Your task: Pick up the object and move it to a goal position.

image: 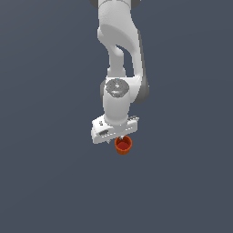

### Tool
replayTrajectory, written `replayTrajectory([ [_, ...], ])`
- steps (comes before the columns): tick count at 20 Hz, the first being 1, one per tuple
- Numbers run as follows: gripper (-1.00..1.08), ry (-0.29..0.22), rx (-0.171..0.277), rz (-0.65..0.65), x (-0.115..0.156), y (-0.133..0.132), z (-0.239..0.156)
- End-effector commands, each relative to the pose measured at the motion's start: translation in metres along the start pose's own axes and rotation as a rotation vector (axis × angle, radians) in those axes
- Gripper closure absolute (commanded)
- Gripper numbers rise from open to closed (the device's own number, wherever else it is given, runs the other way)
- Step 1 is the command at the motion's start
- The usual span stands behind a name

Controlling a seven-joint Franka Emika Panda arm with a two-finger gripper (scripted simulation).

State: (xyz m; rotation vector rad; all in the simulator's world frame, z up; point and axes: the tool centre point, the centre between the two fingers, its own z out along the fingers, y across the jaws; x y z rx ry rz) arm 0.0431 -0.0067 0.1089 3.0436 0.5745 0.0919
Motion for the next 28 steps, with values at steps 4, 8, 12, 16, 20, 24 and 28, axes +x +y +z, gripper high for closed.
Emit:
replayTrajectory([
  [4,-0.20,0.011,-0.005,-0.060,0.007,-0.001,0.007],
  [8,-0.20,0.011,-0.005,-0.063,0.007,-0.001,0.008],
  [12,-0.20,0.011,-0.005,-0.063,0.007,-0.001,0.013],
  [16,-0.20,0.012,-0.006,-0.067,0.007,-0.001,0.029],
  [20,-0.20,0.013,-0.006,-0.069,0.007,-0.002,0.038],
  [24,1.08,0.013,-0.006,-0.069,0.007,-0.002,0.038],
  [28,1.08,0.013,-0.006,-0.069,0.007,-0.002,0.038],
])
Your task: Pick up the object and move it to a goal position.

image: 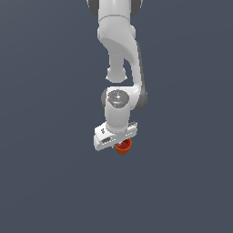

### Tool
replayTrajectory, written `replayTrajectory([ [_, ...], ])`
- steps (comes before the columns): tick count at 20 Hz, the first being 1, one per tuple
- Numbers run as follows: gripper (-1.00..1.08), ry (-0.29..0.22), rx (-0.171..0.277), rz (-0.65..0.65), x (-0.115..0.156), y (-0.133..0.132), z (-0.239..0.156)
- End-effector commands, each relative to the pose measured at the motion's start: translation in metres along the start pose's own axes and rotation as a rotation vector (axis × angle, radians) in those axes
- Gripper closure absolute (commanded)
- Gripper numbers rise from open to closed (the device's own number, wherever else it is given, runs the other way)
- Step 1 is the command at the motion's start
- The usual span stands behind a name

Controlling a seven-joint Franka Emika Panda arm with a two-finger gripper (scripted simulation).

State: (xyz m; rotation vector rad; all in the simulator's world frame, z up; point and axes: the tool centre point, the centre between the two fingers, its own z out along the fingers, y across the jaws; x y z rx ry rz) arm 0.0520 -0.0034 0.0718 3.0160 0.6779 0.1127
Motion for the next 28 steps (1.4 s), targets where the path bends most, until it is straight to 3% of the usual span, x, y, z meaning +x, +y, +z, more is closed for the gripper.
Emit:
replayTrajectory([
  [1,1.08,-0.001,0.000,0.000,-0.001,0.000,0.001],
  [7,1.08,0.000,0.000,0.000,0.000,0.004,-0.001],
  [12,1.08,0.000,0.000,0.000,-0.002,0.025,-0.009],
  [28,1.08,0.000,0.001,0.000,-0.014,0.164,-0.061],
])
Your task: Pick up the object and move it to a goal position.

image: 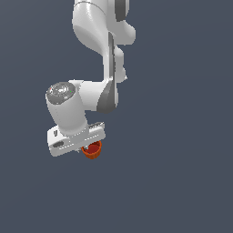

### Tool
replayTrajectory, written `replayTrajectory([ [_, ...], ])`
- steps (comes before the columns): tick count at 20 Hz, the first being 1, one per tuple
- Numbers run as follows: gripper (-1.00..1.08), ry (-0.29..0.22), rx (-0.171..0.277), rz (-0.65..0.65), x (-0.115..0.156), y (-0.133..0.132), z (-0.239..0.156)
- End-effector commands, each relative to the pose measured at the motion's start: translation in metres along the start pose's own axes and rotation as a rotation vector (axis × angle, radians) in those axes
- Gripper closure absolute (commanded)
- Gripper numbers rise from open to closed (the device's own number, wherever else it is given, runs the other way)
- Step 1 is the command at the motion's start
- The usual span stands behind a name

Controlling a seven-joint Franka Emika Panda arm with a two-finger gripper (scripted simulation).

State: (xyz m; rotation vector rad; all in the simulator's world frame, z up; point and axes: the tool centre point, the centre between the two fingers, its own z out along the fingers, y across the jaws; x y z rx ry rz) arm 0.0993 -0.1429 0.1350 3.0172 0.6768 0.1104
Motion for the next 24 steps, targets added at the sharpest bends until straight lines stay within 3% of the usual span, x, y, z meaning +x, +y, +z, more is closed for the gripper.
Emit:
replayTrajectory([
  [1,1.08,0.002,-0.001,-0.001,-0.001,0.022,-0.009],
  [13,1.08,0.001,0.000,-0.001,-0.005,0.097,-0.036],
  [24,1.08,0.000,-0.001,0.000,-0.005,0.128,-0.047],
])
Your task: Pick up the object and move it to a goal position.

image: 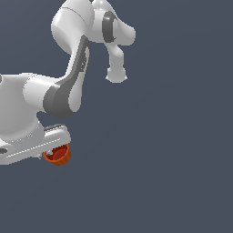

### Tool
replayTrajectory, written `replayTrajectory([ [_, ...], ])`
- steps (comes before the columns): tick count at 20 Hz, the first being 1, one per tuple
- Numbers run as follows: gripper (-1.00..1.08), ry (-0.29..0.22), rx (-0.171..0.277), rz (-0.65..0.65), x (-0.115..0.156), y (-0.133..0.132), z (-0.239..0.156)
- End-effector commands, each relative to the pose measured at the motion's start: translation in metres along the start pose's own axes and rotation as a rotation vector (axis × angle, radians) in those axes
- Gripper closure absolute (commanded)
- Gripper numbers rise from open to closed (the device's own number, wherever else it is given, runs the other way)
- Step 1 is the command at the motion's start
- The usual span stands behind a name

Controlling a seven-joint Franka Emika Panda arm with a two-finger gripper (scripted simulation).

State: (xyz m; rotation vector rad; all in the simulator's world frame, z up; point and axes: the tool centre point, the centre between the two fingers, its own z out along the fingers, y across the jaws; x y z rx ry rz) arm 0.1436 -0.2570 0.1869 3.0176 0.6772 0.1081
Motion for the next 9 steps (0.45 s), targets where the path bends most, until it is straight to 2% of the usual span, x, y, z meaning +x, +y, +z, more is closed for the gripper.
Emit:
replayTrajectory([
  [1,1.08,0.001,-0.002,0.000,0.0005,0.0043,-0.0027],
  [9,1.08,0.001,-0.002,0.000,0.0007,0.0088,-0.0042],
])
